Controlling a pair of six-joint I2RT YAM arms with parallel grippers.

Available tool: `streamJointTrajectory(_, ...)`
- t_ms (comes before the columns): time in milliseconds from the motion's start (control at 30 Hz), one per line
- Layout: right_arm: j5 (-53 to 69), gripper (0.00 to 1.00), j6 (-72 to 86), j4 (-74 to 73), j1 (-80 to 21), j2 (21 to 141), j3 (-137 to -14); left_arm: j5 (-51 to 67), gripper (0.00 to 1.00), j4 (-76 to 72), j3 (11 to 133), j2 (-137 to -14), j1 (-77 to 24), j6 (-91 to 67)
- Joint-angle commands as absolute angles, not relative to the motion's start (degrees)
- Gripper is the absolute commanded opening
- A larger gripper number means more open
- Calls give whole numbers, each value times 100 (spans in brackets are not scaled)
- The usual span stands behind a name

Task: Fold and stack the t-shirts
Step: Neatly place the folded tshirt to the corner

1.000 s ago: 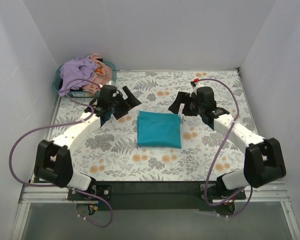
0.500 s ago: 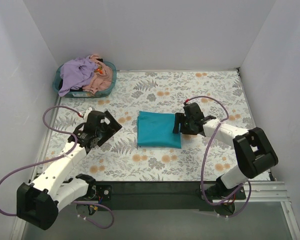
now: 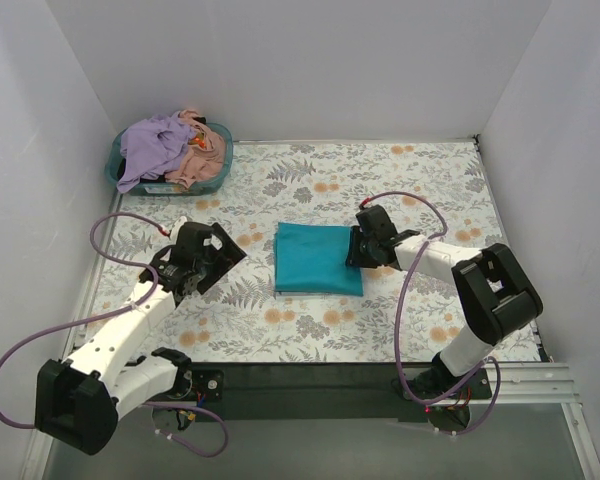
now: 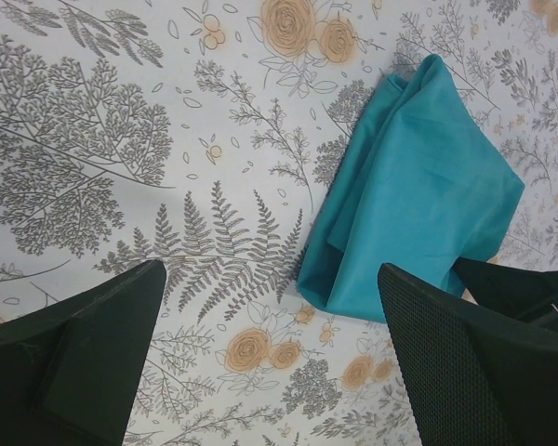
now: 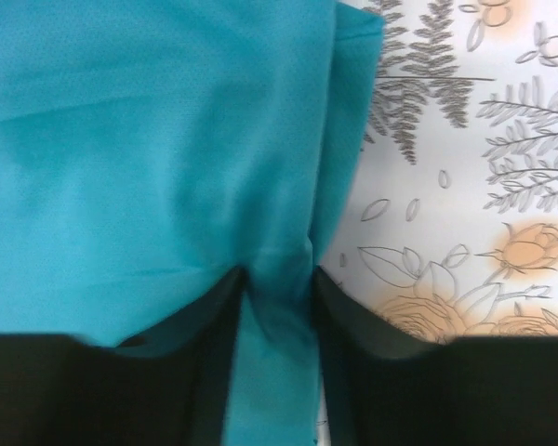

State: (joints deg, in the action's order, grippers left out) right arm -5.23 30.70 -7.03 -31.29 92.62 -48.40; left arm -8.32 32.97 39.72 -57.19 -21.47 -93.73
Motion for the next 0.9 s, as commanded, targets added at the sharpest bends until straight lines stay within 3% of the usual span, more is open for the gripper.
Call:
streamJointTrajectory(0,-519,36,3199,-826,-3252,9553,-4825,-458,98,2866,3876,-5827,-2118,-9246)
streamJointTrajectory(400,-947,1,3007,-1079,-3305,9774,-5027,-404,98,2786,3902,-6091,-2118,-9167)
streamJointTrajectory(867,-1923,1,494,-2724,-1495,9317,-5203,-659,98,3023,4157,-5871,-2118,-9106)
